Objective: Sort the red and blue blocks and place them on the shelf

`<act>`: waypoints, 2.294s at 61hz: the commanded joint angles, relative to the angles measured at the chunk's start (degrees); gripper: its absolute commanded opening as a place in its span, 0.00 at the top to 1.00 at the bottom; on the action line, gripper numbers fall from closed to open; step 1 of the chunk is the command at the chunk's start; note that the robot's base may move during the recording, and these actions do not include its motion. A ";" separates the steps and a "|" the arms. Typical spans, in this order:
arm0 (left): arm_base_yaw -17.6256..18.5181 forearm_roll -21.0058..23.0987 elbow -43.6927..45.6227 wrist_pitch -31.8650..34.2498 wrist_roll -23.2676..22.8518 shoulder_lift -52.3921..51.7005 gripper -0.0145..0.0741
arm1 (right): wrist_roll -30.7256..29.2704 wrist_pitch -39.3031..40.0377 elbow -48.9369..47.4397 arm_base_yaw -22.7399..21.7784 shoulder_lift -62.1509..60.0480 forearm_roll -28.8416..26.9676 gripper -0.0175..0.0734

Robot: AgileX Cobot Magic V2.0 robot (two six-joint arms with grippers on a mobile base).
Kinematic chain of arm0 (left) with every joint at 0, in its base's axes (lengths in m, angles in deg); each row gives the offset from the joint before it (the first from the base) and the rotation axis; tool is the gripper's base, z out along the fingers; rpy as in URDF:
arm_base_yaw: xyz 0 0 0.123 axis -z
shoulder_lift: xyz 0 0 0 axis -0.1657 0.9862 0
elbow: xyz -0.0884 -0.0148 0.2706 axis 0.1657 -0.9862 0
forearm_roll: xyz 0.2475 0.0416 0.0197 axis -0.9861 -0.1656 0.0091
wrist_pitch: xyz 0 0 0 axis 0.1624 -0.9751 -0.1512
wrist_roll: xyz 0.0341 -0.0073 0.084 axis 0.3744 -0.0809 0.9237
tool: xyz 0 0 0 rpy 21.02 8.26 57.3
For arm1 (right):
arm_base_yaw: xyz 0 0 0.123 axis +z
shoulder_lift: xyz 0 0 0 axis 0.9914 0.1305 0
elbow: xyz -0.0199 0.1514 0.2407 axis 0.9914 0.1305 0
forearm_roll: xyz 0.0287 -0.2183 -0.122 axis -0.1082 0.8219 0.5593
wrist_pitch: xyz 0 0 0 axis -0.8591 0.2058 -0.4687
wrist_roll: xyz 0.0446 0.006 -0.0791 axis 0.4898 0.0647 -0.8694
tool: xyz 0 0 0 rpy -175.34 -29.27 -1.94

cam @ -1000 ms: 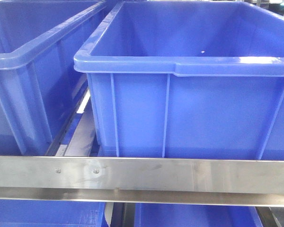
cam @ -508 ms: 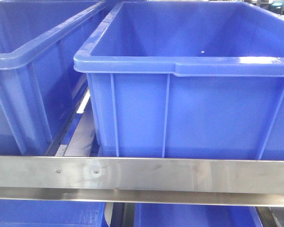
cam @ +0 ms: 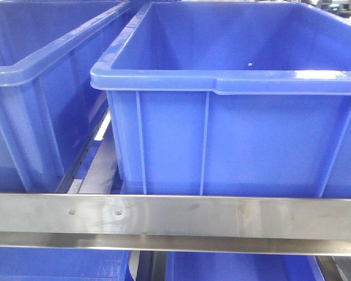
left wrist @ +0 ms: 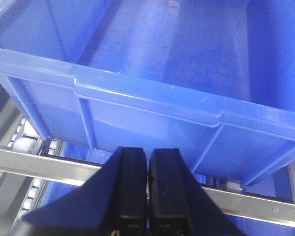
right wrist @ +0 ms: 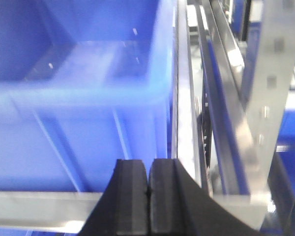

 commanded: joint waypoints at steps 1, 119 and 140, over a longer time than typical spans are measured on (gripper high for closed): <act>0.03 -0.47 1.54 4.42 -0.08 0.23 0.68 | -0.10 5.58 -0.13 -0.69 -2.03 -0.59 0.75; 0.03 -0.47 1.54 4.42 -0.08 0.23 0.68 | -0.10 4.47 -0.26 -0.79 -2.05 -0.49 0.75; 0.03 -8.70 -3.23 6.86 -0.08 -13.40 0.68 | -0.10 4.47 -0.26 -0.79 -2.05 -0.49 0.75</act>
